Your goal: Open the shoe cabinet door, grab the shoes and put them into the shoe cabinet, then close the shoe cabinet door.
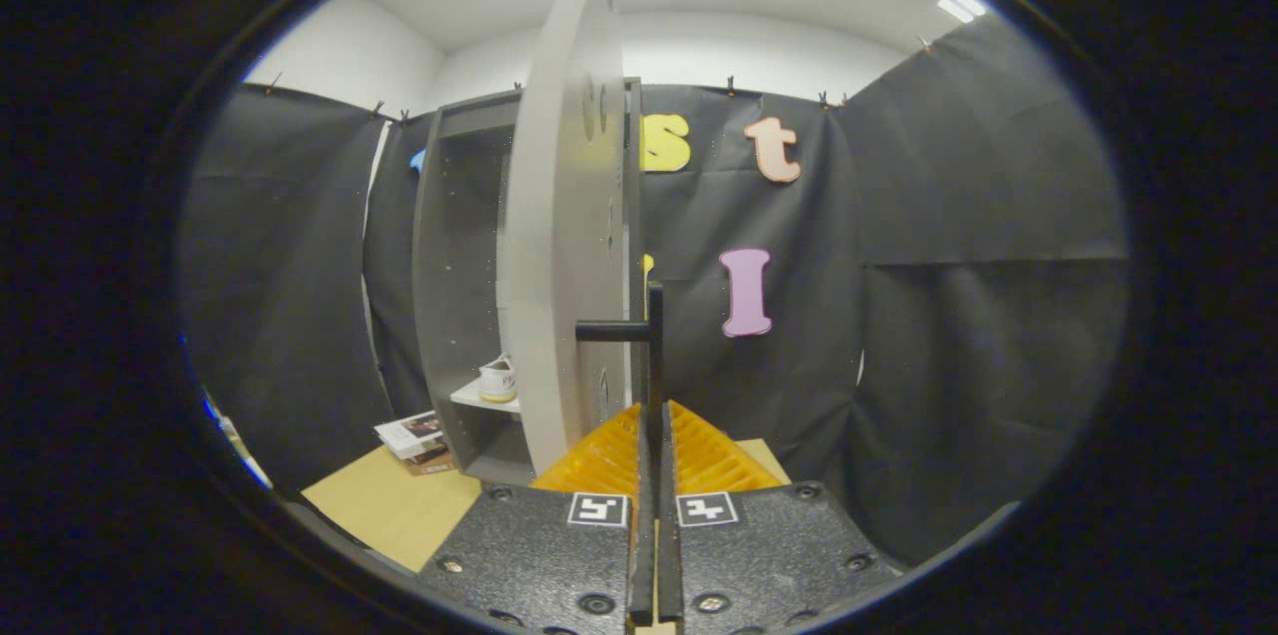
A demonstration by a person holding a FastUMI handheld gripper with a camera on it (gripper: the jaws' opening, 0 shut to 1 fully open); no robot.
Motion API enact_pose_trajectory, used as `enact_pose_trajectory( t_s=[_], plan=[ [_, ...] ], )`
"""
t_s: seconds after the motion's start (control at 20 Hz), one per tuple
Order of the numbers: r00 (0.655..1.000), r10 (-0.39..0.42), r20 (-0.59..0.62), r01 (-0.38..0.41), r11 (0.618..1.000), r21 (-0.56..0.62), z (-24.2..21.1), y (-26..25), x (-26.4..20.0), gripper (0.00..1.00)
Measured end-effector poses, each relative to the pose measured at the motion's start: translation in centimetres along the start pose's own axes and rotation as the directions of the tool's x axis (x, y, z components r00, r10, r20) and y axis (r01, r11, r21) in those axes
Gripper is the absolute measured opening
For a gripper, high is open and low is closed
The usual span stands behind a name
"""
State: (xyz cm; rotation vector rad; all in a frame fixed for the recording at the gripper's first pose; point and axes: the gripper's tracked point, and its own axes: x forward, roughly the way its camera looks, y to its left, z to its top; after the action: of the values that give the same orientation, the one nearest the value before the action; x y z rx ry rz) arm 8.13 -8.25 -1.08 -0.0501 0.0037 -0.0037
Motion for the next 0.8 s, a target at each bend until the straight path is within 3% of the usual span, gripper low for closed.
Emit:
enact_pose_trajectory(
  t_s=[0.1,0.25,0.45,0.7,0.8],
  plan=[
    [0.994,-0.049,0.093,0.056,0.996,-0.076,1.9,-1.5,-0.4,0.09],
    [0.987,-0.043,0.158,0.061,0.992,-0.110,2.6,-0.5,-1.8,0.39],
    [0.985,0.082,0.149,-0.066,0.992,-0.104,1.6,3.1,-3.2,0.69],
    [0.980,0.162,0.115,-0.157,0.986,-0.053,-0.6,6.6,-4.1,0.87],
    [0.981,0.169,0.092,-0.168,0.986,-0.013,-1.5,7.6,-4.2,1.00]
  ],
)
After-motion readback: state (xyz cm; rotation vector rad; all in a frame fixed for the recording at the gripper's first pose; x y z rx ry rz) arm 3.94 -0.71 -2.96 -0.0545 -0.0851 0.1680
